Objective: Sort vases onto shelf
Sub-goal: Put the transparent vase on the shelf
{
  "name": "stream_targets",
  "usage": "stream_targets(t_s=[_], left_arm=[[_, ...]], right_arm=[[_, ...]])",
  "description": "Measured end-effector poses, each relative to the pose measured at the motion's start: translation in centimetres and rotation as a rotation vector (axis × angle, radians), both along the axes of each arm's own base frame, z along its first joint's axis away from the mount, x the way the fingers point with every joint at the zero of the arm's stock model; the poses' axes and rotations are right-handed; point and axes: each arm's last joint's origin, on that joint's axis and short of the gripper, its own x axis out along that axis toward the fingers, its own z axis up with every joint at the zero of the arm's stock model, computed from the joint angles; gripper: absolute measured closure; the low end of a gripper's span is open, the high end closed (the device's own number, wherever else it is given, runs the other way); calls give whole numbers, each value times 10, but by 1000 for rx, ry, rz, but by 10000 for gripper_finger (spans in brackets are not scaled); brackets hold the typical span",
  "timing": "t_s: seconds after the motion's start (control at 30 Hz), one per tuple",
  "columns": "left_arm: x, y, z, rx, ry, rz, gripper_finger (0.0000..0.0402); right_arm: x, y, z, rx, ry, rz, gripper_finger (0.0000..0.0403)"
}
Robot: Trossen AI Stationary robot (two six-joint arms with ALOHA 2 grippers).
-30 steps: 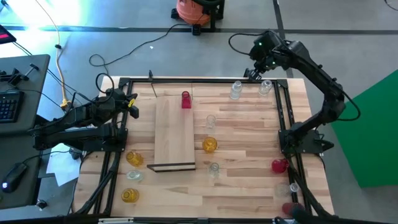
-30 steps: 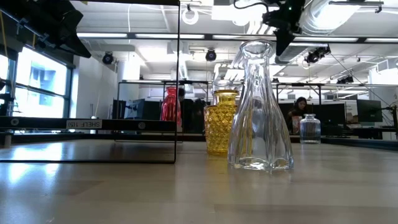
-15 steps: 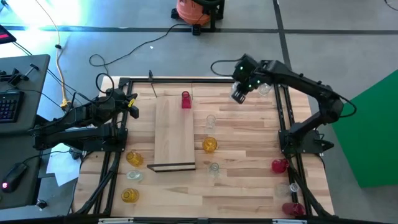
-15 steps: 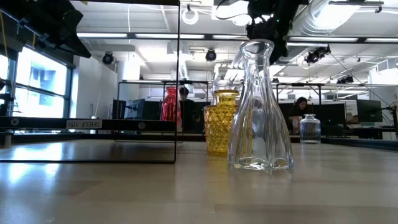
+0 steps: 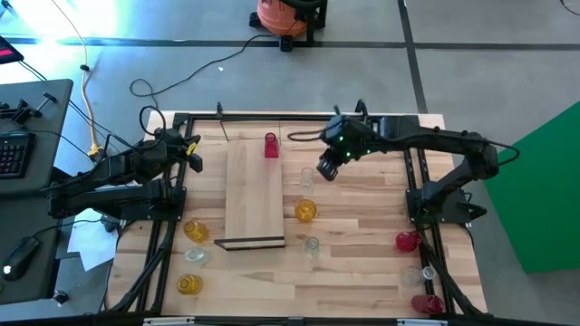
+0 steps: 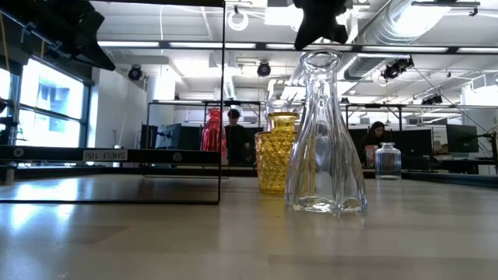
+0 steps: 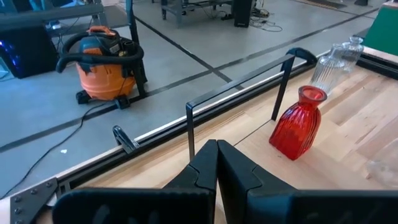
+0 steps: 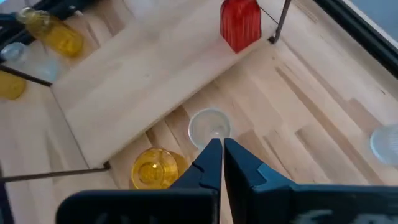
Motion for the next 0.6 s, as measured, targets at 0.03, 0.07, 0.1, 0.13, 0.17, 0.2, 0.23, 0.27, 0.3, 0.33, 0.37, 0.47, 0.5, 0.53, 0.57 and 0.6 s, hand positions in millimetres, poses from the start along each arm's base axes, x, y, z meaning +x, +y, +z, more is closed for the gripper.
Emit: stream_targets(t_s=[0.03, 0.07, 0.1, 0.13, 0.17, 0.2, 0.23, 0.27, 0.3, 0.33, 0.37, 0.47, 0.5, 0.53, 0.57, 0.6], left_arm=[[0, 0, 0, 1, 1, 0, 401], [0, 0, 0, 1, 1, 0, 401], [0, 0, 0, 1, 1, 0, 401], [0, 0, 0, 1, 2, 0, 401], [0, 0, 0, 1, 1, 0, 401], [0, 0, 0, 1, 1, 0, 401], [0, 0, 0, 1, 1, 0, 401], [0, 0, 0, 0, 0, -1, 401], [0, 0, 0, 0, -3, -5, 401], [1, 0, 1, -1, -8, -10, 401], [1, 0, 1, -5, -11, -20, 401], [1, 0, 1, -9, -11, -29, 401], [1, 0, 1, -9, -12, -29, 401], [1, 0, 1, -13, -17, -26, 400], [1, 0, 1, -17, -23, -21, 400], [1, 0, 1, -19, -26, -17, 399]], right_arm=[[2, 3, -2, -2, 11, 1, 403], [4, 6, -4, -3, 18, 9, 403], [7, 9, -7, 0, 24, 20, 403], [10, 11, -10, 10, 36, 37, 403], [14, 14, -15, 28, 49, 71, 403], [19, 17, -20, 47, 66, 118, 403], [24, 20, -27, 65, 85, 159, 403], [29, 23, -33, 80, 103, 193, 403], [34, 26, -39, 86, 119, 219, 403], [39, 28, -45, 83, 132, 239, 403], [43, 30, -50, 76, 143, 259, 403], [52, 30, -58, 45, 135, 294, 403], [54, 29, -59, 36, 126, 300, 403], [55, 28, -59, 27, 123, 311, 402], [55, 27, -59, 17, 126, 323, 402], [55, 26, -59, 8, 127, 335, 401]])
